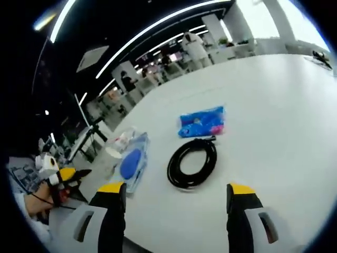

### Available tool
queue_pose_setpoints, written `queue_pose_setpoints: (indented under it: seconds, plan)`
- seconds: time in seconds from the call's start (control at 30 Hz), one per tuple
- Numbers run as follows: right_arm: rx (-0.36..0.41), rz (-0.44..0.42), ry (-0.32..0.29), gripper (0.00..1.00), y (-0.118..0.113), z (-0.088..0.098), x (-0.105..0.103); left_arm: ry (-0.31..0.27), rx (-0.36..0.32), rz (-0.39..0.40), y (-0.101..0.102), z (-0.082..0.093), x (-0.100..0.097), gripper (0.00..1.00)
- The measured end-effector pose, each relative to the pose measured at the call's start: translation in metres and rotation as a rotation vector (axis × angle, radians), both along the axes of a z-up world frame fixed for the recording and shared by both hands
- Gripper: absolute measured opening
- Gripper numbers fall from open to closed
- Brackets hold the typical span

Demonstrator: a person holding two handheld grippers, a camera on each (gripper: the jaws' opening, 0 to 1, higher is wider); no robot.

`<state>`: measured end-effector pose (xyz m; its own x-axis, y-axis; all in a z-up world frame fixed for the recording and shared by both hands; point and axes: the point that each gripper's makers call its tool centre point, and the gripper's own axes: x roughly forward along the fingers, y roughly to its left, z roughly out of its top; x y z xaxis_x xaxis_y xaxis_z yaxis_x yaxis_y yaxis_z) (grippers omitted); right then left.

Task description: Arrange the tabletop items into an orderly group along one side of the table until the central work area is clear of visible clutter.

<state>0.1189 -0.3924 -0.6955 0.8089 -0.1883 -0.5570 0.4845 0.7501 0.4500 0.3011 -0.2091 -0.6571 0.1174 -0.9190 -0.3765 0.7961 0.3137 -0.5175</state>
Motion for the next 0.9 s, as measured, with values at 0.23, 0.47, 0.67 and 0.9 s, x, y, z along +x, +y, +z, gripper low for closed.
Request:
queue_pose_setpoints:
  seconds: [0.23,0.47,0.67,0.9]
  plan:
    - [-0.011,0.024,0.022,0.79,0.01,0.003,-0.016,-0.005,0.018,0.023,0.007,-0.005,0.001,0.74]
    - [-0.025,0.036,0.059,0.78,0.013,-0.003,-0.023,-0.027,0.023,0.033,0.007,-0.005,0.006,0.74]
    - [-0.013,0.017,0.05,0.78,0.011,-0.002,-0.024,-0.033,0.04,0.043,0.008,-0.008,0.007,0.72]
    - [0.023,0.0,0.046,0.78,0.013,-0.005,-0.023,-0.028,0.055,0.029,0.008,-0.013,0.005,0.71]
